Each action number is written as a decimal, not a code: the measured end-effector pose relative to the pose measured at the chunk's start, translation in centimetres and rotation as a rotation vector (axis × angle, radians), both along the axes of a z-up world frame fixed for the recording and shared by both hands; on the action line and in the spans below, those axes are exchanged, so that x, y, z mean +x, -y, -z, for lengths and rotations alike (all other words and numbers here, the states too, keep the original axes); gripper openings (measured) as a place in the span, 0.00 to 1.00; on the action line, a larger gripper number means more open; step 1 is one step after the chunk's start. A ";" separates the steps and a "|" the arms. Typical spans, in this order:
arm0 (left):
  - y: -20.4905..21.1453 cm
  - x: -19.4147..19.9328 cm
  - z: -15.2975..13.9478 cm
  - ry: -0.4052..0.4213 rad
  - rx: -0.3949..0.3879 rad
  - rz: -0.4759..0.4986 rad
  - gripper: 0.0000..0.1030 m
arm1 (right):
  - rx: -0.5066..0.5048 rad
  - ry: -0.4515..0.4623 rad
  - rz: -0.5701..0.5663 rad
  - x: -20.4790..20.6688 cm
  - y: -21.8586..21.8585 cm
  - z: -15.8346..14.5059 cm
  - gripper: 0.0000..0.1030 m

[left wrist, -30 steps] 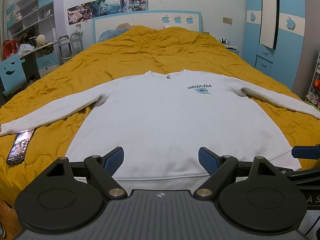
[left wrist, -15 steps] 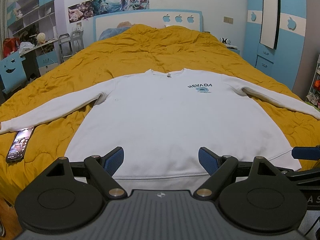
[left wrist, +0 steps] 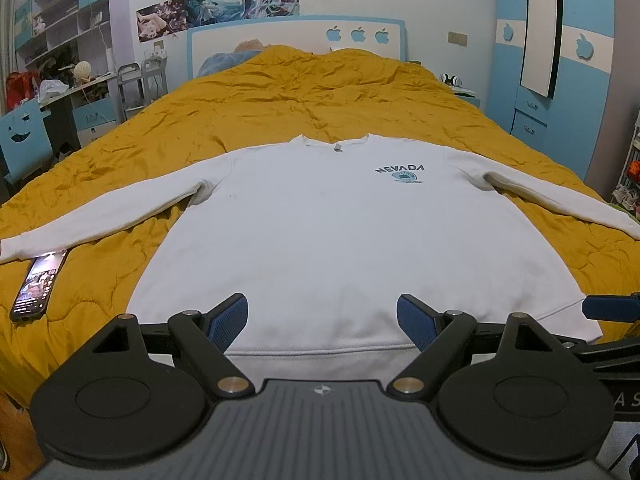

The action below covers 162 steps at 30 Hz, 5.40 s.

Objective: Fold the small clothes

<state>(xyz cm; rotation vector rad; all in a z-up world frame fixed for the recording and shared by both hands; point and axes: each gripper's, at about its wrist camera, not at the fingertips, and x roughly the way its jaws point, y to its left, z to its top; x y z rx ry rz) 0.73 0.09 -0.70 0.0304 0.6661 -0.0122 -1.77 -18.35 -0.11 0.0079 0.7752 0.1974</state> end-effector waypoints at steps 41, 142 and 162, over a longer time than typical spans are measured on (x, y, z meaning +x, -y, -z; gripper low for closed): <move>-0.2 -0.1 0.7 -0.020 -0.012 -0.001 0.96 | 0.002 -0.007 0.000 0.0 -0.2 0.6 0.80; -8.7 27.8 2.6 -0.265 -0.722 0.285 0.61 | 0.096 -0.032 0.055 28.9 3.0 3.9 0.80; -23.4 25.3 2.2 -0.102 -0.435 -0.183 0.64 | 0.439 -0.349 0.052 36.3 -2.9 10.5 0.04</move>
